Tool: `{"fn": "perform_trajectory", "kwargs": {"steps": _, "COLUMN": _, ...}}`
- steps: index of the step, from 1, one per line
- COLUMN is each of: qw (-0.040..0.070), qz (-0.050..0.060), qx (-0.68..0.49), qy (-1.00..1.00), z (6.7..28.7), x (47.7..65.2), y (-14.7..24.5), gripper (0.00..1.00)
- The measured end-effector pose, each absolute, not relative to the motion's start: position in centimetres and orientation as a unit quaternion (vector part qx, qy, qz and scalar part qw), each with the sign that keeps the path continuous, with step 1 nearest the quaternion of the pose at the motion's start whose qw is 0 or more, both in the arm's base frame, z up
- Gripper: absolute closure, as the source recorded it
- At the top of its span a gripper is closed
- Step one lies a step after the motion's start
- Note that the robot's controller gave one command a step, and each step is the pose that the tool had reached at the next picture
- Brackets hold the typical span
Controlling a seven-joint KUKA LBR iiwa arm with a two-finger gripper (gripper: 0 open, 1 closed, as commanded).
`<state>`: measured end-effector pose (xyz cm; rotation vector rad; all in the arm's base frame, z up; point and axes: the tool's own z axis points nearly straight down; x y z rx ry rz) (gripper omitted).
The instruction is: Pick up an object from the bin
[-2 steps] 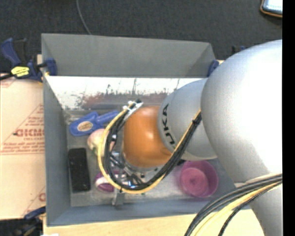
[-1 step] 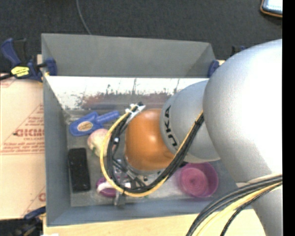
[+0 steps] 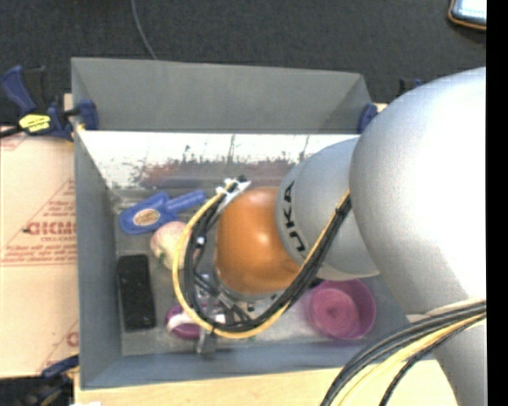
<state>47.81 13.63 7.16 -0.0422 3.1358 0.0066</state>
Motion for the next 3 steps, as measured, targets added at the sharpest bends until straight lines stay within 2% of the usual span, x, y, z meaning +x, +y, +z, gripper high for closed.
{"fn": "perform_trajectory", "kwargs": {"steps": 1, "qw": 0.001, "qz": 0.002, "qx": -0.013, "qy": 1.0, "z": 8.3, "x": 47.7, "y": 13.6, "gripper": 1.0}}
{"fn": "perform_trajectory", "kwargs": {"steps": 2, "qw": -0.004, "qz": 0.001, "qx": -0.012, "qy": 1.0, "z": 11.7, "x": 47.4, "y": 13.5, "gripper": 1.0}}
{"fn": "perform_trajectory", "kwargs": {"steps": 3, "qw": -0.002, "qz": 0.001, "qx": -0.011, "qy": 1.0, "z": 14.7, "x": 47.6, "y": 13.5, "gripper": 1.0}}
